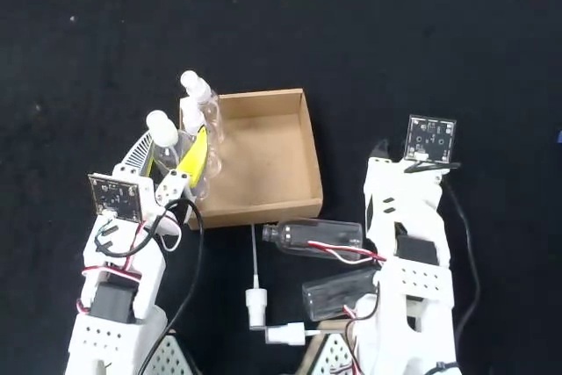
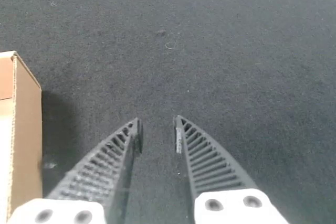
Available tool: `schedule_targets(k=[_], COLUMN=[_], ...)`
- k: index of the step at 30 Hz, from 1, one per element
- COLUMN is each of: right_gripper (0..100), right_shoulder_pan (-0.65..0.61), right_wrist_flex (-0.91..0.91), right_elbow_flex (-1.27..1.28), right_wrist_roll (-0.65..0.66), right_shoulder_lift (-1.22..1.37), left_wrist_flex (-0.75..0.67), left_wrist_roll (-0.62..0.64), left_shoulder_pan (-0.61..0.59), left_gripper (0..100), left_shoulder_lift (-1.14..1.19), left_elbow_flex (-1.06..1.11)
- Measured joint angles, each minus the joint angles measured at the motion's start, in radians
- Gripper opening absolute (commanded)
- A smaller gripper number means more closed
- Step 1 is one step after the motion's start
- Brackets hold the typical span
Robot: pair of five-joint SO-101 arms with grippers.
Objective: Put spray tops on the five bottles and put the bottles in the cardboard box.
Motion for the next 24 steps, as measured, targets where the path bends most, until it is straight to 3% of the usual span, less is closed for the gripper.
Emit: schedule_targets(k=[18, 24], right_gripper=[8.5, 8.5], right_shoulder_pan=[0.0, 0.0], right_wrist_flex=[0.0, 0.0], right_elbow_flex=[0.0, 0.0], right_wrist_roll=[0.0, 0.0], right_shoulder_lift=[0.0, 0.0], left_wrist_flex=[0.002, 0.074], left_wrist_roll=[0.0, 0.0], left_shoulder_pan=[0.087, 0.087], left_gripper=[6, 6], left_shoulder_lift=[0.0, 0.0], left_elbow_flex=[0.002, 0.002])
